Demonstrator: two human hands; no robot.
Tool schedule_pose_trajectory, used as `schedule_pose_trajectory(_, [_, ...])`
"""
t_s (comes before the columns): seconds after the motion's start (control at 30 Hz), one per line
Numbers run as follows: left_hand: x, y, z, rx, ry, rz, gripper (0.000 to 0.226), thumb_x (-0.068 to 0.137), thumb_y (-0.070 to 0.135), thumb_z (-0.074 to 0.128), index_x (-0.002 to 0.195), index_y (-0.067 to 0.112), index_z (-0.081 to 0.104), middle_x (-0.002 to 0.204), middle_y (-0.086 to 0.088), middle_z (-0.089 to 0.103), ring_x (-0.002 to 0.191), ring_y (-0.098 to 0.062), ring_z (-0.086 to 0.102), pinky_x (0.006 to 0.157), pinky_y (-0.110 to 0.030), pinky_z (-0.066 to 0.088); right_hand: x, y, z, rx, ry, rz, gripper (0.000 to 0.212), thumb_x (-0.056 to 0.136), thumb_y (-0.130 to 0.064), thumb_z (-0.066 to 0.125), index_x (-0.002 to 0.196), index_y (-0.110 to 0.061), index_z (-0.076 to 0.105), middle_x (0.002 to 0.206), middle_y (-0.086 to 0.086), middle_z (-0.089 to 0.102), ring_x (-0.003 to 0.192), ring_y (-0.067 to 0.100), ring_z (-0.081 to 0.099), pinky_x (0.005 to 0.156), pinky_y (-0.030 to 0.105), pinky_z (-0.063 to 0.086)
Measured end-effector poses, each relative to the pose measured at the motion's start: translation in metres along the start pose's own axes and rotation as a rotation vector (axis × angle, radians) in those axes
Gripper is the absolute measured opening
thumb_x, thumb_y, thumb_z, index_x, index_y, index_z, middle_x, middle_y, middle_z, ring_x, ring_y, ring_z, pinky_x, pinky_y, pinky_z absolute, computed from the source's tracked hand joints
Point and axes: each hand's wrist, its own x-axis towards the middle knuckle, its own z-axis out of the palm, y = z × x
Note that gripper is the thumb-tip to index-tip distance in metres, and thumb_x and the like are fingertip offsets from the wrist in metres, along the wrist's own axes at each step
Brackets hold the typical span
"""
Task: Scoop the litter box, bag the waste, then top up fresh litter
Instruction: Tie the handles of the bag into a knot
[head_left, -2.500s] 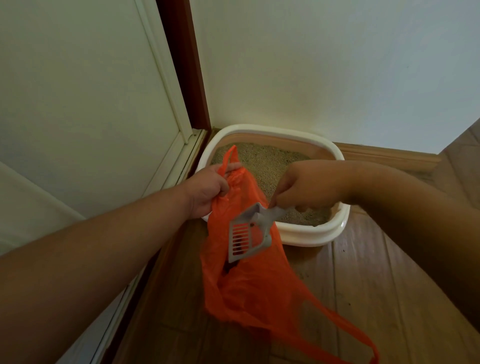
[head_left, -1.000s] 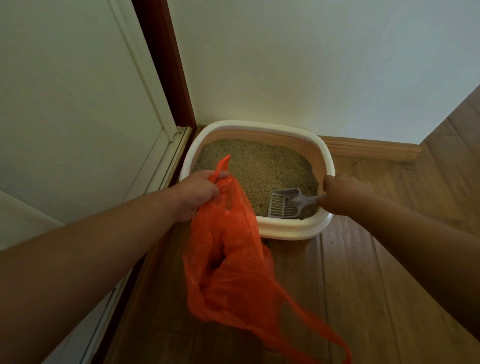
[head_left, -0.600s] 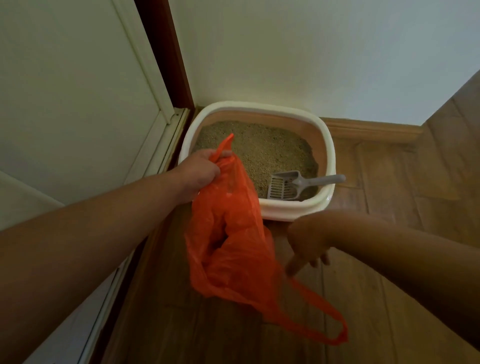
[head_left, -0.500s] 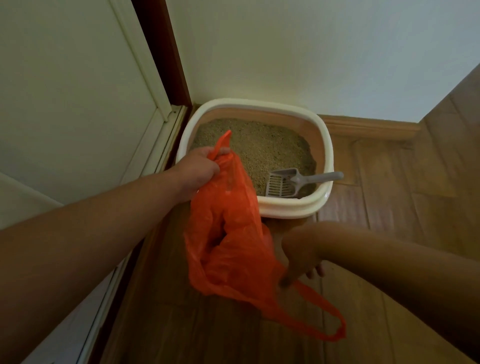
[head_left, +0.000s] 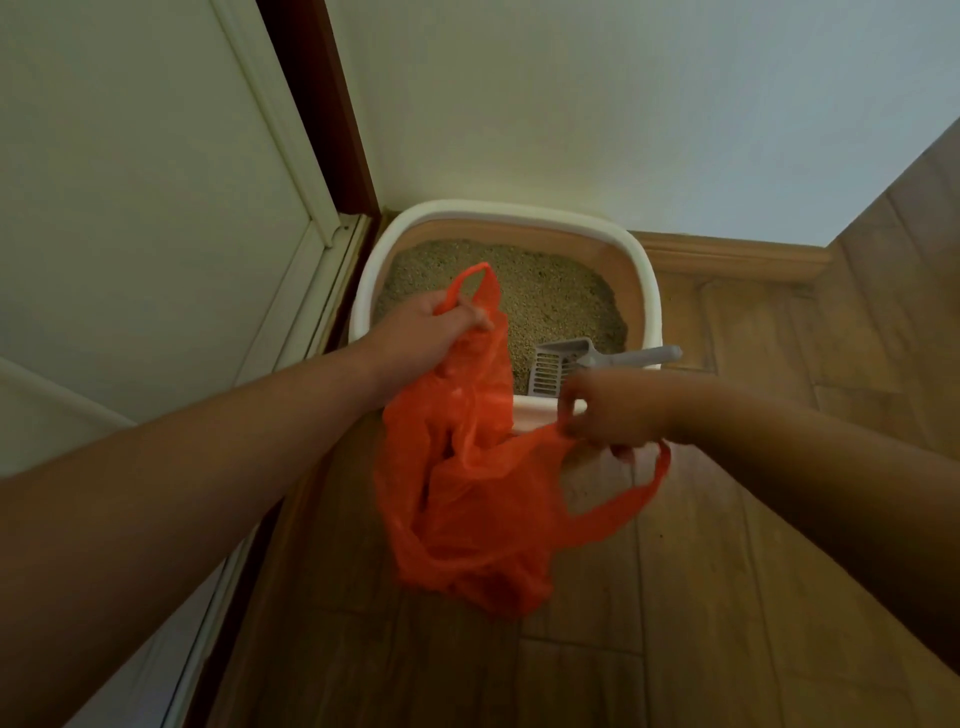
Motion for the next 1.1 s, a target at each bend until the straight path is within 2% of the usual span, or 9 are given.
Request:
schedule_pose_trajectory(0.17, [-0.018,0.045,-0.001,0.284,-0.056,0.130,0.042,0.108,0.045,0.046,0.088,0.015,0.069,0.097,-0.016,0.073,0.088,-0.033,0.069,0.081,-0.044,0.057,-0.020,-0.013,-0.049,0.809,0.015,-0.122,0.028,0.093,-0.010,0.069,0.118,-0.015,0.058,0.064,0.000,0.058,0.052,0.012,0.047,0.051,0.030,0.036])
schedule_pose_trajectory(0.37, [-0.042,0.107,-0.012,0.168,0.027,0.064,0.044,0.109,0.045,0.038,0.074,0.025,0.054,0.071,-0.003,0.054,0.065,-0.015,0.052,0.065,-0.033,0.039,-0.070,-0.038,-0.085,1.359,0.141,-0.367,0.012,0.094,-0.007,0.065,0.103,-0.016,0.064,0.110,0.011,0.074,0.078,0.015,0.065,0.068,0.027,0.047])
schedule_pose_trajectory(0.47, [-0.065,0.129,-0.013,0.067,0.066,0.072,0.048,0.109,0.046,0.040,0.076,0.021,0.065,0.072,-0.002,0.067,0.067,-0.017,0.062,0.070,-0.032,0.048,-0.097,-0.047,-0.090,1.399,0.303,-0.425,0.030,0.094,-0.008,0.066,0.123,-0.013,0.063,0.128,0.007,0.071,0.101,0.014,0.066,0.083,0.028,0.047])
schedule_pose_trajectory(0.53, [-0.077,0.141,-0.009,-0.034,0.058,0.096,0.046,0.110,0.047,0.040,0.096,0.023,0.076,0.089,0.006,0.079,0.082,-0.009,0.074,0.073,-0.019,0.056,-0.112,-0.050,-0.089,1.387,0.388,-0.464,0.043,0.092,-0.005,0.070,0.133,-0.012,0.058,0.129,0.001,0.070,0.111,0.011,0.066,0.083,0.025,0.052])
schedule_pose_trajectory(0.63, [-0.084,0.140,-0.002,-0.150,0.094,0.144,0.033,0.109,0.049,0.043,0.106,0.036,0.073,0.093,0.011,0.079,0.092,-0.004,0.074,0.084,-0.022,0.058,-0.119,-0.043,-0.081,1.204,0.625,-0.425,0.050,0.085,-0.016,0.080,0.131,-0.019,0.060,0.123,-0.008,0.072,0.117,0.004,0.065,0.098,0.041,0.056])
schedule_pose_trajectory(0.77, [-0.079,0.135,0.004,-0.077,0.150,0.209,0.013,0.107,0.037,0.052,0.100,0.037,0.064,0.081,0.014,0.063,0.068,0.003,0.061,0.070,-0.018,0.053,-0.126,-0.034,-0.080,0.905,0.934,-0.300,0.032,0.083,-0.023,0.083,0.112,-0.026,0.069,0.097,-0.014,0.074,0.096,-0.009,0.065,0.078,0.012,0.054])
schedule_pose_trajectory(0.9, [-0.082,0.139,0.008,-0.223,0.230,0.264,0.021,0.106,0.029,0.055,0.102,0.048,0.064,0.085,0.024,0.063,0.069,-0.002,0.056,0.071,-0.028,0.049,-0.128,-0.027,-0.083,1.062,0.900,-0.398,0.006,0.092,-0.017,0.073,0.096,-0.019,0.077,0.090,0.001,0.078,0.092,0.017,0.073,0.085,0.032,0.059])
schedule_pose_trajectory(1.03, [-0.083,0.138,0.014,-0.273,0.227,0.308,0.017,0.104,0.041,0.057,0.118,0.050,0.059,0.097,0.021,0.069,0.081,-0.003,0.064,0.072,-0.030,0.054,-0.129,-0.027,-0.083,1.189,0.811,-0.416,0.016,0.095,-0.028,0.066,0.101,-0.021,0.080,0.095,-0.007,0.078,0.087,-0.004,0.069,0.074,0.015,0.054])
schedule_pose_trajectory(1.1, [-0.080,0.139,0.019,-0.307,0.135,0.261,0.023,0.105,0.041,0.055,0.127,0.048,0.059,0.084,0.020,0.069,0.070,0.001,0.063,0.066,-0.026,0.052,-0.126,-0.032,-0.084,1.228,0.816,-0.384,0.017,0.096,-0.031,0.065,0.101,-0.023,0.079,0.095,-0.005,0.078,0.084,-0.002,0.070,0.072,0.017,0.058])
